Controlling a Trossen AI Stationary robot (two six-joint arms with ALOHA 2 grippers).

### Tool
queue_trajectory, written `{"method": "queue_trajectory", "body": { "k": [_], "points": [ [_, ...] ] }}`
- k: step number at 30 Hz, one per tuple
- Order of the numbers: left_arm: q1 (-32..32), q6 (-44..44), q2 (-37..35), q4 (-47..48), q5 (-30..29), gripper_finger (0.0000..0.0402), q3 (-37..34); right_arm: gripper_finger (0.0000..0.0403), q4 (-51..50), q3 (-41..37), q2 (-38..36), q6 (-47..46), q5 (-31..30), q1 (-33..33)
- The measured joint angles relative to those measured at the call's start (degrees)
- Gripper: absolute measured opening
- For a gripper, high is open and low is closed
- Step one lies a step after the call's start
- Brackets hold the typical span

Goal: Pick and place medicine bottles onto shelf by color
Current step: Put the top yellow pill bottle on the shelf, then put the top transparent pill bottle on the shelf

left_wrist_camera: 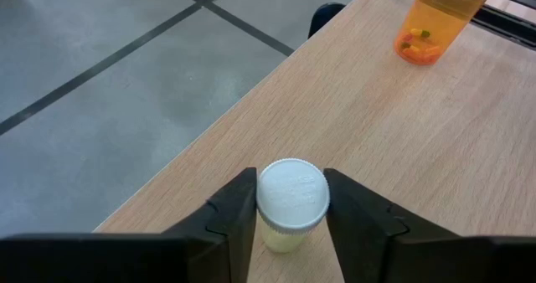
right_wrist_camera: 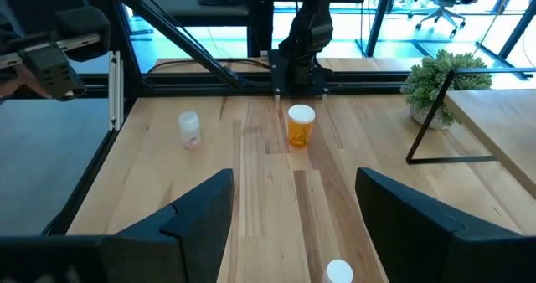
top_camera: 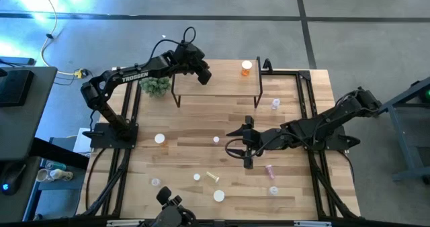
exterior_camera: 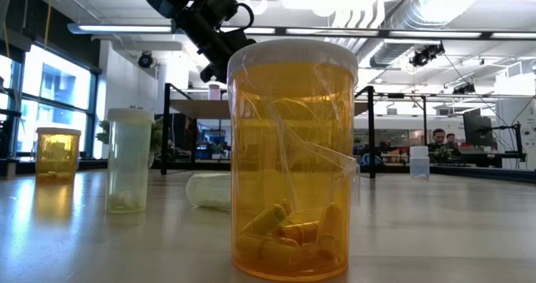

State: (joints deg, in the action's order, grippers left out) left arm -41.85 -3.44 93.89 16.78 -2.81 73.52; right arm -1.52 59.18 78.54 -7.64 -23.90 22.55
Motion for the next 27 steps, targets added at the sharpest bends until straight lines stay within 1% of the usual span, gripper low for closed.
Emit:
{"method": "queue_trajectory", "body": {
  "k": [17,22,27],
  "points": [
    [0.0,-0.9,-0.2,-0.2,0.0,0.0165,0.0,0.0243,0.0,0.0,0.0,0.0,0.0,0.0],
    [0.0,-0.9,-2.7,-0.1,0.0,0.0176,0.0,0.0243,0.0,0.0,0.0,0.0,0.0,0.0],
    [0.0,-0.9,-6.9,0.9,0.0,0.0179,0.0,0.0243,0.0,0.0,0.0,0.0,0.0,0.0]
  ]
}}
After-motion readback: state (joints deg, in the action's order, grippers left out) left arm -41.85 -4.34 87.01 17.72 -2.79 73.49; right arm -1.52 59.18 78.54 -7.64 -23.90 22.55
